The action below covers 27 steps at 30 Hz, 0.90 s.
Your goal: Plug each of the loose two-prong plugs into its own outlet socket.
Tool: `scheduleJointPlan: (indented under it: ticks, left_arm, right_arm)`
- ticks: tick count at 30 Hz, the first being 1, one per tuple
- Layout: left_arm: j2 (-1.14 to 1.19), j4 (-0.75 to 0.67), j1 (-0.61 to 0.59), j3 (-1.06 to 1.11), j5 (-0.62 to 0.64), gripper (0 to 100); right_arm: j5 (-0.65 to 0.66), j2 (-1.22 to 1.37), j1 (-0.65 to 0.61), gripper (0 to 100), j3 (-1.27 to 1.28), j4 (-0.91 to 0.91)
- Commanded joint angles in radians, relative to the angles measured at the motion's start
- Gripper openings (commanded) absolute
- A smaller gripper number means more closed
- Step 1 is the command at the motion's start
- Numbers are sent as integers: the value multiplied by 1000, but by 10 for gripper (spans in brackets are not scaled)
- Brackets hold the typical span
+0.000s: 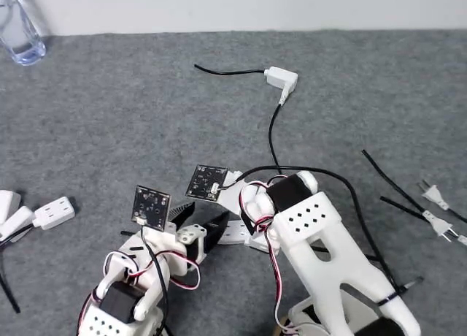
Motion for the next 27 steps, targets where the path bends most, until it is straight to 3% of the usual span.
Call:
scheduleJointPlan:
  ticks: [1, 15, 27]
  left_arm:
    - [-15, -72, 38, -10, 11, 242]
    - [-15, -80, 77, -10, 9, 242]
    - [-15, -75, 77, -8, 9, 242]
  right_arm:
    - [-12, -30, -10, 8, -80, -5]
    - [-98, -4, -147, 8, -198, -4]
    - [-104, 35, -148, 8, -299, 107]
